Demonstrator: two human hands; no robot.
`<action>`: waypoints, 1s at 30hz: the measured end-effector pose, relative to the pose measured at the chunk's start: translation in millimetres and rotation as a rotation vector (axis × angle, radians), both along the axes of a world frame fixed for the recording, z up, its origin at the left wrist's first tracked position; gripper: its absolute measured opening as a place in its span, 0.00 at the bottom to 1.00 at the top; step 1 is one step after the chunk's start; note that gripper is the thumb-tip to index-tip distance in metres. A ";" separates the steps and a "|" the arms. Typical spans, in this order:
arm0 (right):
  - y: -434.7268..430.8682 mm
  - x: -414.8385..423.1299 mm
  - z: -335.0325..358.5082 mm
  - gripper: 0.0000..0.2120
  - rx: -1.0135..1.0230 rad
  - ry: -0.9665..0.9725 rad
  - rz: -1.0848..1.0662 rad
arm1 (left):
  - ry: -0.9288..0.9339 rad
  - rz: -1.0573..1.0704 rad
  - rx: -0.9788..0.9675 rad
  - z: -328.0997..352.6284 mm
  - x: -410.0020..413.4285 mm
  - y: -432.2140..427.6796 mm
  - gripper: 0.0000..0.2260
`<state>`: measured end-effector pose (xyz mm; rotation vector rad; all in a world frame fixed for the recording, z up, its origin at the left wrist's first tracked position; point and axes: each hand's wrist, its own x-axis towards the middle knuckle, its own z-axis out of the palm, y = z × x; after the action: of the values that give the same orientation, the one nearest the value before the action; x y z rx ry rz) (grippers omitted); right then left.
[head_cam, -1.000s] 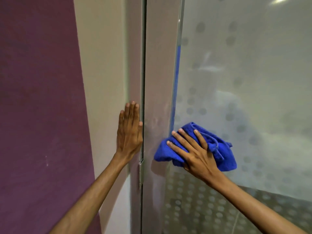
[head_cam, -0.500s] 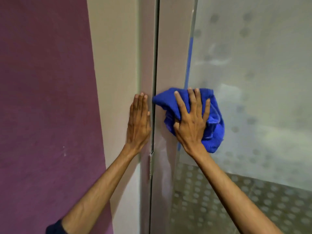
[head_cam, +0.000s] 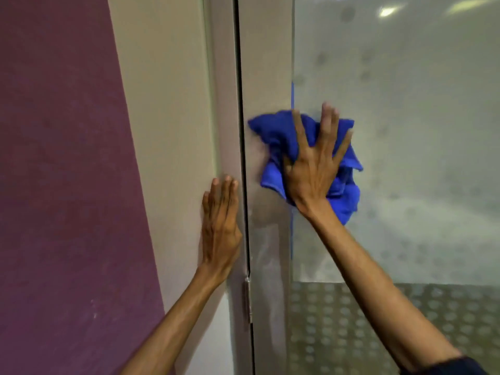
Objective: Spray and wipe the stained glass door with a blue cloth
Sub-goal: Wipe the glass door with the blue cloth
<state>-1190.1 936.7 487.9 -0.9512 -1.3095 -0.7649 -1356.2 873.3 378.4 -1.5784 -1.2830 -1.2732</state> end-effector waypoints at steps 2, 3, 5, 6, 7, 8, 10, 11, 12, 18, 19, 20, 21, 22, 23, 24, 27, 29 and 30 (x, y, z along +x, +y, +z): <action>6.2 3.8 60.5 0.32 0.072 0.120 -0.059 | -0.004 -0.025 0.040 9.3 17.0 2.1 0.38; 8.0 5.8 85.7 0.32 0.096 0.189 -0.074 | -0.012 -0.043 0.058 16.2 26.3 4.9 0.37; 9.8 10.7 118.4 0.32 0.146 0.259 -0.070 | -0.032 -0.087 0.088 31.7 44.1 12.7 0.34; 11.2 12.9 125.2 0.30 0.168 0.248 -0.066 | -0.038 -0.104 0.097 39.6 51.5 17.2 0.33; 13.1 14.7 126.5 0.28 0.191 0.212 -0.070 | -0.041 -0.110 0.098 47.2 57.5 21.7 0.30; 14.9 17.0 123.3 0.25 0.212 0.164 -0.077 | -0.040 -0.094 0.094 53.3 61.7 26.0 0.28; 18.0 24.0 104.6 0.21 0.228 0.081 -0.084 | -0.027 -0.014 0.073 58.1 66.7 31.8 0.25; 18.6 28.5 89.4 0.21 0.223 0.058 -0.081 | -0.014 0.014 0.063 57.7 67.8 33.1 0.24; 17.9 33.3 70.7 0.21 0.209 0.043 -0.071 | -0.001 0.030 0.060 57.1 68.4 34.5 0.24; 4.6 68.9 -64.7 0.23 0.054 -0.138 -0.067 | 0.003 0.093 0.052 58.4 72.6 36.4 0.26; 5.5 78.6 -70.8 0.23 0.048 -0.181 -0.082 | 0.003 0.099 0.048 58.6 72.7 36.2 0.26; 7.7 88.5 -65.6 0.23 0.054 -0.203 -0.087 | 0.001 0.106 0.042 59.3 72.8 35.7 0.27; 11.3 97.5 -50.5 0.23 0.067 -0.190 -0.086 | 0.000 0.111 0.035 60.7 73.5 35.1 0.27; 15.9 104.8 -26.9 0.24 0.090 -0.146 -0.090 | -0.003 0.109 0.027 62.4 75.1 34.8 0.28; 21.0 111.1 3.8 0.25 0.118 -0.078 -0.110 | -0.010 0.098 0.017 64.7 77.4 34.9 0.27; 24.4 115.5 38.2 0.25 0.143 -0.006 -0.130 | -0.019 0.080 0.007 67.3 79.5 35.3 0.27; 24.4 119.0 124.9 0.25 0.113 0.118 -0.147 | -0.034 0.037 0.002 73.3 81.9 38.3 0.26; 23.5 116.7 135.2 0.26 0.104 0.080 -0.137 | -0.026 0.029 0.015 73.6 81.5 41.4 0.26; 21.9 115.9 125.8 0.25 0.133 0.024 -0.129 | -0.026 0.029 0.022 73.2 81.4 42.7 0.26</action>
<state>-1074.2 958.6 613.6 -0.9420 -1.1700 -0.9260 -1274.8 916.0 451.6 -1.5269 -1.2999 -1.2895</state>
